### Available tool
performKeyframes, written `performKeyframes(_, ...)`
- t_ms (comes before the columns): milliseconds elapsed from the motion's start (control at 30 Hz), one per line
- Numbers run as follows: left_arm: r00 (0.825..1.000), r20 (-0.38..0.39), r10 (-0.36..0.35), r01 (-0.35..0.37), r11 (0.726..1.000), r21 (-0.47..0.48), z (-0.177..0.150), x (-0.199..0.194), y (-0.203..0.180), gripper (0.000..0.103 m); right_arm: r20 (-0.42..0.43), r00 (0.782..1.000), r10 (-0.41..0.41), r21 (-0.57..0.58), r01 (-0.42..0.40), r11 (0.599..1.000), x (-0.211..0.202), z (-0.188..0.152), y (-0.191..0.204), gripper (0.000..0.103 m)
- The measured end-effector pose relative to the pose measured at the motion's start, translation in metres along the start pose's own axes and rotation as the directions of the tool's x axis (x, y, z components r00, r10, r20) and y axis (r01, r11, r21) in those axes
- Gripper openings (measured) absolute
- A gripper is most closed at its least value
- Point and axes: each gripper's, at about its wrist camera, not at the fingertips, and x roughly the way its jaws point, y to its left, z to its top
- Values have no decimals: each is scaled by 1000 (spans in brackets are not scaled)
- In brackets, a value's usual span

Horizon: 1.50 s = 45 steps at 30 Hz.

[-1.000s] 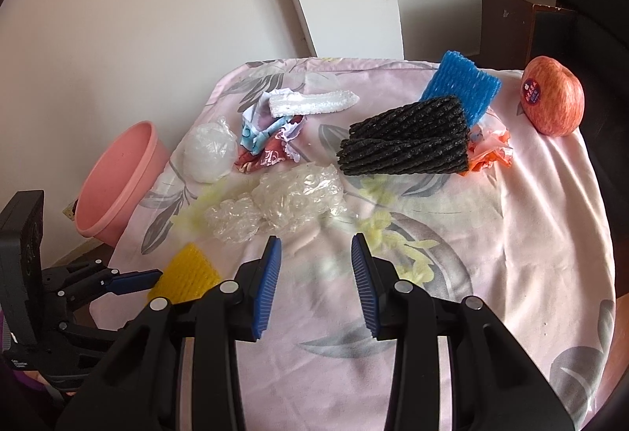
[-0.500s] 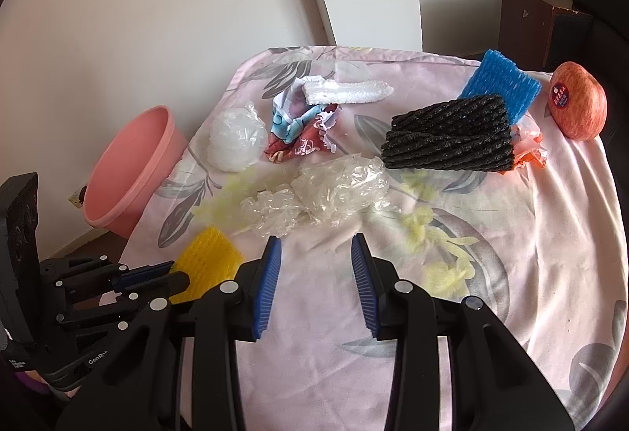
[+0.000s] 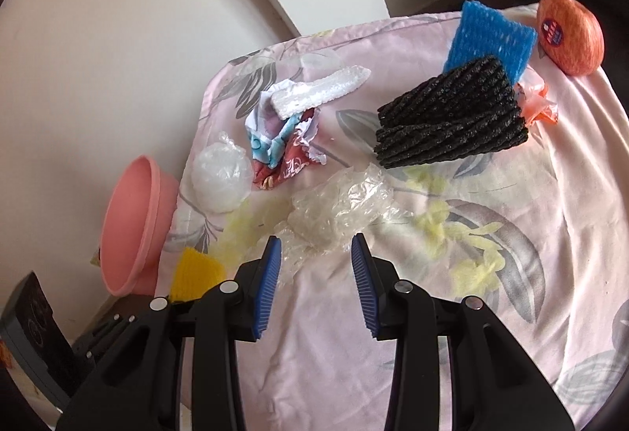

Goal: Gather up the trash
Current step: 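Grasp the yellow foam net with the left gripper while the right grasps the bubble wrap, then carry both items over the pink bucket and open both grippers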

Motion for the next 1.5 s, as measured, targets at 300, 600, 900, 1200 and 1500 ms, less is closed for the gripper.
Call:
performKeyframes(300,1000,10,-7,7,1000,-12,0,-1,5,9,-59,998,22,135,-14,991,28,13,-8,42)
performKeyframes(600,1000,-5,10,-10,998,-58,1,6,13,9,-39,999,16,46,-14,999,29,9,5,38)
performKeyframes(900,999,20,48,-47,996,-79,5,1,19,9,33,999,-33,-157,38,987,10,-8,32,35)
performKeyframes(1200,990,75,117,-106,985,-138,14,-15,38,9,173,984,36,-392,35,919,-18,-19,85,35)
performKeyframes(1500,965,118,234,-202,951,-234,19,-36,78,9,167,980,109,-524,-5,852,-3,-15,137,35)
